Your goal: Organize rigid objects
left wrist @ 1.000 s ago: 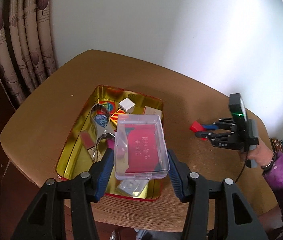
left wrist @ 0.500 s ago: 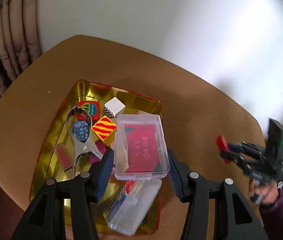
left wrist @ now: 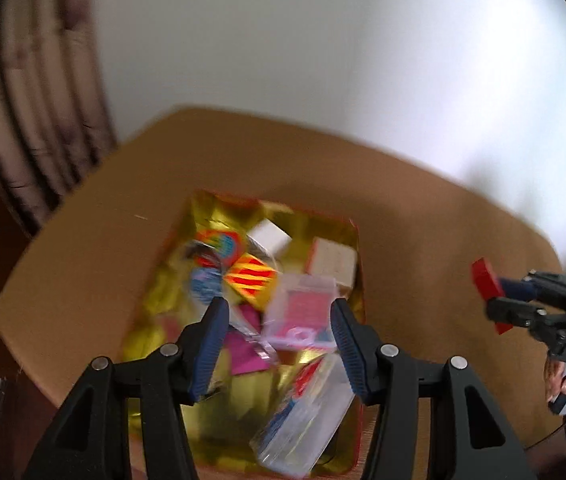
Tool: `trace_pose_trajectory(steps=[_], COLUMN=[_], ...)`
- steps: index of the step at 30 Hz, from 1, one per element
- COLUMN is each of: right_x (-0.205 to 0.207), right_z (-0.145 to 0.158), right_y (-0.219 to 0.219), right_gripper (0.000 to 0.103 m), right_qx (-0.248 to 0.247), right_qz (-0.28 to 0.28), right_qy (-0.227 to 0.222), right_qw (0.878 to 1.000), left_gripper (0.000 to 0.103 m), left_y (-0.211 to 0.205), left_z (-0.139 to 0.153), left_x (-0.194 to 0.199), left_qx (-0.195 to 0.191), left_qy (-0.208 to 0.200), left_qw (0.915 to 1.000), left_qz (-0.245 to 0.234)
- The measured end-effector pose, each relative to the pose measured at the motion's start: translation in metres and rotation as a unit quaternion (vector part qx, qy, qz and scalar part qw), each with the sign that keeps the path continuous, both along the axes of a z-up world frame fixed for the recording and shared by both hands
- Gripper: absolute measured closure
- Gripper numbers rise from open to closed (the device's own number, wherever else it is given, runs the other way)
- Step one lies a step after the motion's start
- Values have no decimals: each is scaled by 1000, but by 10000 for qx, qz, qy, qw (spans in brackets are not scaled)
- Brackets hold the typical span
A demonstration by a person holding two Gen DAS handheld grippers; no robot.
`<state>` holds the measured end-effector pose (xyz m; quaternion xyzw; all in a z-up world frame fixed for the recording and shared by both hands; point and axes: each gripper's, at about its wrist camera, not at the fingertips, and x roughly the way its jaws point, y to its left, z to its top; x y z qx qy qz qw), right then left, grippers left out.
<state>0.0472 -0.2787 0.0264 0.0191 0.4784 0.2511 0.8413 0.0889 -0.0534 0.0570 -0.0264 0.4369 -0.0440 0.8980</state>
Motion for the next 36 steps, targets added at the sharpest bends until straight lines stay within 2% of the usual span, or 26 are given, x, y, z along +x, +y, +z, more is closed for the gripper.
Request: trace_pose_trajectory(steps=[3, 5, 9, 12, 15, 18, 19, 22, 25, 29, 30, 31, 32, 33, 34, 36], right_x=[14, 27, 49, 61, 67, 62, 61, 62, 59, 55, 55, 51, 47, 45, 36, 20], right_z=[7, 9, -3, -24, -40, -49, -53, -60, -61, -54, -50, -41, -32, -27, -19, -9], right_y=[27, 51, 99, 130, 157, 175, 178, 183, 185, 179, 176, 167, 156, 148, 132, 109], right_gripper=[75, 75, 75, 75, 75, 75, 75, 75, 73, 53, 53, 52, 47, 37, 32, 29], right_qx=[103, 262, 292, 238, 120, -333, -333, -490, -488, -397, -338, -204, -102, -48, 31, -28], right_qz=[212, 420, 728, 741, 774, 796, 776, 674, 592, 408, 338, 199, 29, -104, -359, -648], right_qy=[-17, 40, 249, 535, 689, 582, 644, 655, 624, 498, 446, 328, 210, 138, 15, -210], right_qw=[9997, 9988, 9966, 9955, 9945, 9946, 9943, 9944, 9951, 9971, 9979, 9991, 9997, 9998, 9994, 9977], left_gripper=[48, 48, 48, 48, 48, 48, 48, 48, 48, 48, 48, 48, 48, 48, 48, 48], left_y=[23, 40, 63, 70, 72, 68, 68, 74, 81, 85, 84, 84, 84, 85, 84, 83], left_z=[9, 7, -7, -19, -21, -26, -28, -32, -31, -33, -31, -31, -31, -30, -30, -29], left_x=[-39, -66, -96, -107, -109, -107, -106, -104, -106, -104, -105, -107, -107, -108, -108, -110], left_qx=[229, 120, 45, 172, 107, 402, 417, 205, 65, 56, 30, 1, -19, -36, -39, 6], left_qy=[-394, -570, -620, -605, -657, -712, -681, -552, -596, -559, -554, -549, -548, -565, -582, -617], left_qw=[9964, 9927, 9871, 9858, 9867, 9868, 9873, 9890, 9879, 9865, 9864, 9862, 9860, 9857, 9857, 9853], left_qz=[720, 1054, 1475, 1558, 1486, 1397, 1371, 1358, 1428, 1536, 1547, 1560, 1572, 1585, 1582, 1592])
